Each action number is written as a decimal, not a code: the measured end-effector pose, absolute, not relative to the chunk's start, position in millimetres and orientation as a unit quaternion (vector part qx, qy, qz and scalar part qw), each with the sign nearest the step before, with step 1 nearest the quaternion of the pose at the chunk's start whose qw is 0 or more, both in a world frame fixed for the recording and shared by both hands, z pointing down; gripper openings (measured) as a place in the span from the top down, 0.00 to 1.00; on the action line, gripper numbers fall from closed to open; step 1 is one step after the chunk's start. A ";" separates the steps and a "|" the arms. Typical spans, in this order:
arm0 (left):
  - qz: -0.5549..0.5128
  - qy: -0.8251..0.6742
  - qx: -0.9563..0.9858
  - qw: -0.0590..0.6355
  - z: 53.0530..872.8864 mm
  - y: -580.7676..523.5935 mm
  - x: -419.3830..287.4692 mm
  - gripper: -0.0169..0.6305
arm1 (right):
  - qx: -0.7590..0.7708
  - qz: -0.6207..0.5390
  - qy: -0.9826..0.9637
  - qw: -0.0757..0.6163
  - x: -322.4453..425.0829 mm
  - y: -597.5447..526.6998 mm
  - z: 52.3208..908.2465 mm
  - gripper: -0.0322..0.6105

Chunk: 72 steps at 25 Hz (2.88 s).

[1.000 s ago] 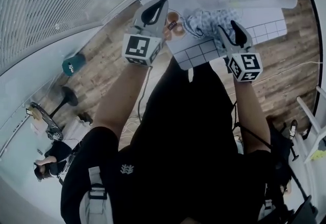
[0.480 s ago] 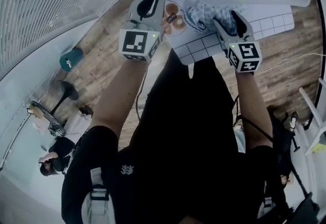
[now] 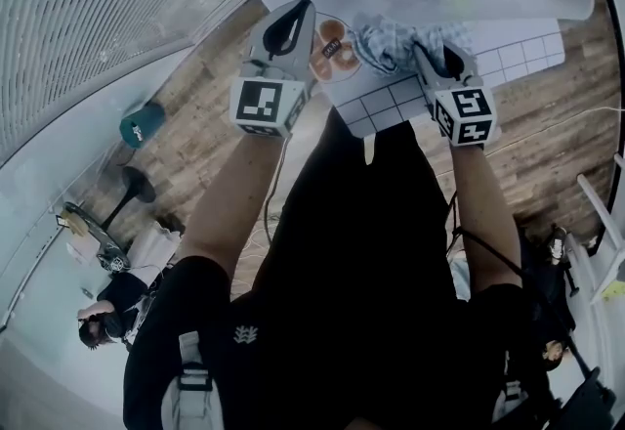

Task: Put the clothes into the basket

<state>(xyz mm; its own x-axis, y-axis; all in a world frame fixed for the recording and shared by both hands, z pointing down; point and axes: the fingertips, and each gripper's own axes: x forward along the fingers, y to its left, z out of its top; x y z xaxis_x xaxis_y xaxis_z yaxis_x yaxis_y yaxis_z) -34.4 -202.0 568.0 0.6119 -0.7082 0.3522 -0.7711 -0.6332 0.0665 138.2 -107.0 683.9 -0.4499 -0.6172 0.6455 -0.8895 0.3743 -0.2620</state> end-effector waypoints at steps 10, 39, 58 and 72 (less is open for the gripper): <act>0.139 -0.420 0.892 0.091 538.8 -208.7 -36.6 0.96 | 0.485 0.280 -0.799 0.219 145.8 -103.9 647.6 0.86; 0.079 -0.427 0.900 0.045 420.6 -204.7 -19.6 0.96 | 0.510 0.164 -0.828 0.165 179.7 -98.2 463.4 0.87; 0.039 -0.430 0.902 0.017 366.4 -230.2 -12.7 0.96 | 0.517 0.119 -0.840 0.111 189.1 -137.2 369.2 0.87; 0.025 -0.450 0.893 0.001 337.4 -252.5 -23.3 0.96 | 0.521 0.095 -0.845 0.080 199.5 -185.4 323.2 0.87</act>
